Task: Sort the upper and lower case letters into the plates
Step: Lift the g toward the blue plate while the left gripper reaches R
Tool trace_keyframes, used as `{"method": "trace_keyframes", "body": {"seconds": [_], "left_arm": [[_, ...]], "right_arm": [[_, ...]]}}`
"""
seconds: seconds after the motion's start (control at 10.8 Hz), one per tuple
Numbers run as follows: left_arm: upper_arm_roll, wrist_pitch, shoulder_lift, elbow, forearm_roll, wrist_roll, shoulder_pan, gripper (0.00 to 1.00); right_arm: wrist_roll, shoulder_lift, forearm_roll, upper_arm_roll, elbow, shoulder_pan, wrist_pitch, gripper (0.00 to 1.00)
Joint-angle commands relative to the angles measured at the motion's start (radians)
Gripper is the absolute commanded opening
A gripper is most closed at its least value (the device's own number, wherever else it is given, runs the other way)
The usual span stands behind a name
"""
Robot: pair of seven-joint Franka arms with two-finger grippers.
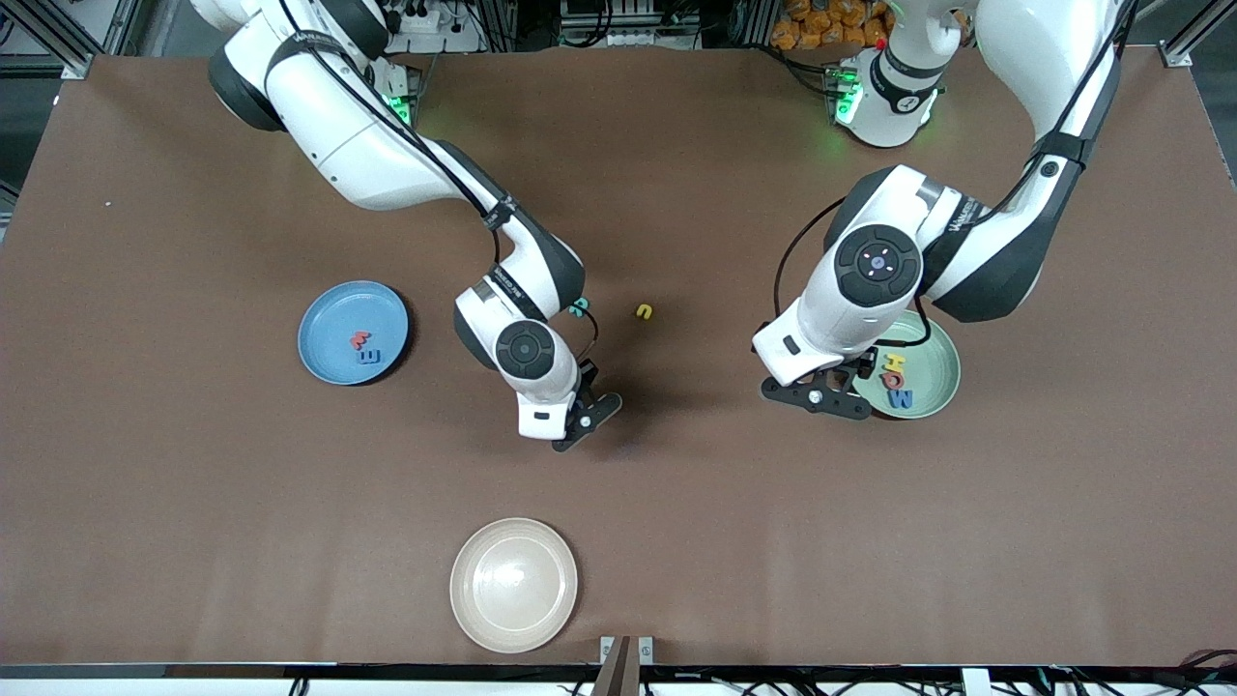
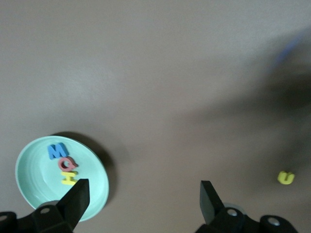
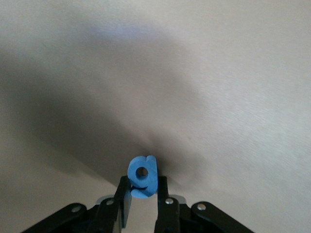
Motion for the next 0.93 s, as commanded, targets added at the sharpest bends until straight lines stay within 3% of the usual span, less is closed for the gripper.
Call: {"method": "trace_keyframes", "body": {"seconds": [0.0, 0.56, 0.83], "left_arm": [[0.002, -0.009, -0.001, 0.01, -0.023, -0.069, -0.053, 1.0], [0.012, 0.172, 0.079, 0.012, -0.012, -0.202, -0.215, 1.0], [0.059, 0.303, 0.145, 0.015, 0.012, -0.279, -0.304, 1.0]], "right_arm": [[-0.009, -0.022, -0.018, 0.014, 0.056, -0.03, -0.114, 0.02], [-0.163, -0.136, -0.024, 0.001, 0.001, -0.125, -0.387, 0.0], [-0.254, -0.305, -0.014, -0.018, -0.207, -0.214, -0.379, 0.0]]}}
